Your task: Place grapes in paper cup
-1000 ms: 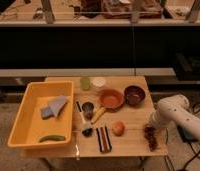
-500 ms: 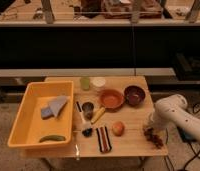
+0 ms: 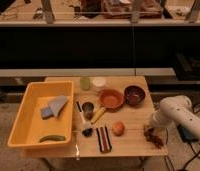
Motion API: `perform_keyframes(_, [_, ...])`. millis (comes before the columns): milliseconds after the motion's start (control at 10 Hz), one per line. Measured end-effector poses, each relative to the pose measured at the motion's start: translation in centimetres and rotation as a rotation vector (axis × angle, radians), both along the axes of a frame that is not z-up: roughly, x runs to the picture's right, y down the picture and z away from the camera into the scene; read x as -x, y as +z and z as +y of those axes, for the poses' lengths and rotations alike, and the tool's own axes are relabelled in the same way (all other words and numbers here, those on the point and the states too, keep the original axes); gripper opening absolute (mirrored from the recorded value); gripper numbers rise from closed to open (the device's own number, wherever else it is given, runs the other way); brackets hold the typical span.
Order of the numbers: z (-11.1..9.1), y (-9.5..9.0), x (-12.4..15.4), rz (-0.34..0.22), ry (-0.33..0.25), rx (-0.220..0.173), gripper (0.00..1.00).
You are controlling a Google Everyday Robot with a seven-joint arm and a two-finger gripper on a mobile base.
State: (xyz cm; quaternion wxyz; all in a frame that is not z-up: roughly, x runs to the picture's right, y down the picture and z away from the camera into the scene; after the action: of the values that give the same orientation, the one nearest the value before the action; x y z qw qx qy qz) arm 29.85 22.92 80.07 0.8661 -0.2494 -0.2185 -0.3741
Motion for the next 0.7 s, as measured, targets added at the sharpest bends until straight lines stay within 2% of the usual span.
perform_keyframes(200, [-1.9,-1.5,0.0,-0.02,0.046,-0.033,0.0])
perform_keyframes(500, [-7.8,-6.1,0.1,-0.051,0.125,-0.095,0.0])
perform_keyframes(700, [-11.2,-7.6,0.6,-0.081,0.172,-0.121,0.0])
